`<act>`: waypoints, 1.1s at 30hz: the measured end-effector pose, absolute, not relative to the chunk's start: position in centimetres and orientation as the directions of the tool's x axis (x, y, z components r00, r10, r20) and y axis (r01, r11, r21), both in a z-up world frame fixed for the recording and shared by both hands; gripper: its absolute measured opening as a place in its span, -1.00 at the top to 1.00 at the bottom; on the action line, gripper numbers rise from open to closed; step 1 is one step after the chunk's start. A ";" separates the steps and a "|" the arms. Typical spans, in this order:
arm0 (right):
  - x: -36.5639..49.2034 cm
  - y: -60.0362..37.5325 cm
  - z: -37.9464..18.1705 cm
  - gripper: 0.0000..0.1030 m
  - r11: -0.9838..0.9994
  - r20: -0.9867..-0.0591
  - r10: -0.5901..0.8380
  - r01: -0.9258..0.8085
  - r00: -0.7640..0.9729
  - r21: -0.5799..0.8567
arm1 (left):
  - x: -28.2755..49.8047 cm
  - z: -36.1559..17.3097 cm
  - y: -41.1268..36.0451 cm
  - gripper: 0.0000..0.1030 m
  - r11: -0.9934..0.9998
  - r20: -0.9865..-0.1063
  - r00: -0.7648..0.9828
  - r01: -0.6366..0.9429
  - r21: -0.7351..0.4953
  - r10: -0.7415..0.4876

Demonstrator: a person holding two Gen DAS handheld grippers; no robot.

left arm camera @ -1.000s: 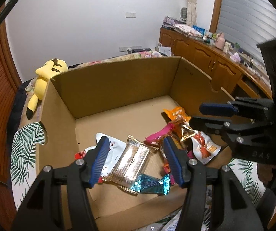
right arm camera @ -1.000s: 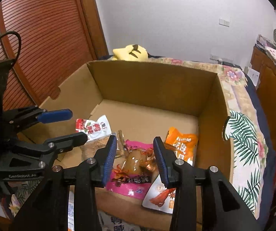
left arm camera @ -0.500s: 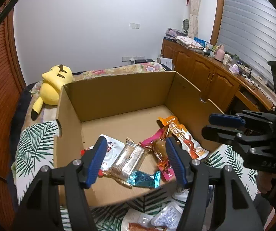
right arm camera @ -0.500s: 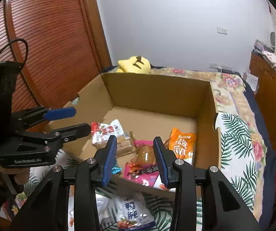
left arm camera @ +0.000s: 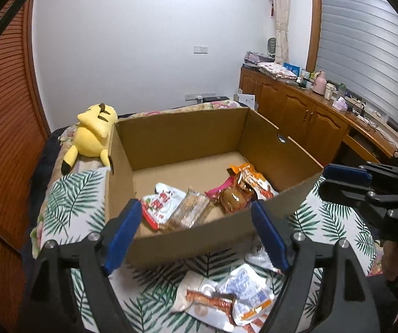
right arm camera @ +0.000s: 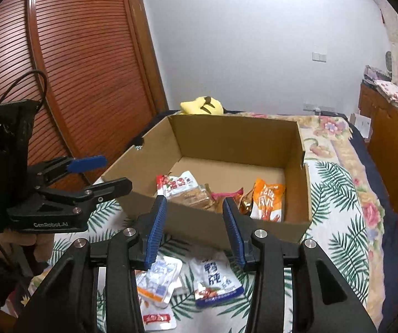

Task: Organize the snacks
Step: 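Grasp the white chicken-feet pack with the left tool while the right grasps the duck-gizzard pack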

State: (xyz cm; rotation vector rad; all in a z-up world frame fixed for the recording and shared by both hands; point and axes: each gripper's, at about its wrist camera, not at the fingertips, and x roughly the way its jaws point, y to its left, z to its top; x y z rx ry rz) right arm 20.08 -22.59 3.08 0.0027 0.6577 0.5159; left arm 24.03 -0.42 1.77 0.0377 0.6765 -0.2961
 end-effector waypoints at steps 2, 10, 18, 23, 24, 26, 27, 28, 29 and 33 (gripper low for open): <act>19.6 -22.8 3.0 0.12 0.876 -0.582 0.457 -0.455 0.673 0.162 | 23.1 1.5 -0.3 -0.59 0.961 -0.616 0.748 0.269 -0.057 -0.246; 17.9 -23.6 1.9 -0.28 0.871 -0.565 0.470 -0.458 0.678 0.175 | 19.4 -0.1 1.3 -0.71 0.973 -0.585 0.780 0.216 -0.079 -0.221; 17.2 -22.2 -1.7 -0.28 0.858 -0.613 0.470 -0.492 0.635 0.148 | 17.7 -4.5 2.9 -0.71 0.980 -0.618 0.760 0.159 -0.123 -0.201; 17.7 -21.4 -4.1 -0.28 0.863 -0.657 0.421 -0.498 0.625 0.080 | 17.3 -6.7 3.7 -0.71 0.980 -0.637 0.745 0.137 -0.143 -0.197; 17.9 -21.3 -4.7 -0.28 0.865 -0.668 0.411 -0.498 0.620 0.071 | 17.3 -7.2 3.9 -0.71 0.981 -0.639 0.744 0.131 -0.146 -0.195; 18.5 -21.2 -5.9 -0.28 0.865 -0.692 0.400 -0.497 0.601 0.068 | 17.0 -8.0 4.3 -0.71 0.980 -0.641 0.742 0.125 -0.157 -0.197; 18.8 -21.2 -6.4 -0.28 0.865 -0.702 0.395 -0.498 0.592 0.066 | 17.0 -8.3 4.5 -0.71 0.979 -0.643 0.740 0.121 -0.163 -0.199; 19.2 -21.1 -6.9 -0.28 0.864 -0.715 0.388 -0.500 0.581 0.062 | 17.0 -8.6 4.7 -0.71 0.978 -0.645 0.737 0.116 -0.171 -0.200; 19.5 -20.9 -7.4 -0.28 0.863 -0.727 0.380 -0.501 0.573 0.056 | 17.1 -8.9 4.9 -0.71 0.977 -0.648 0.734 0.112 -0.179 -0.203; 21.0 -20.6 -9.4 -0.28 0.868 -0.769 0.335 -0.497 0.545 0.026 | 17.2 -10.0 5.3 -0.71 0.976 -0.659 0.723 0.105 -0.190 -0.206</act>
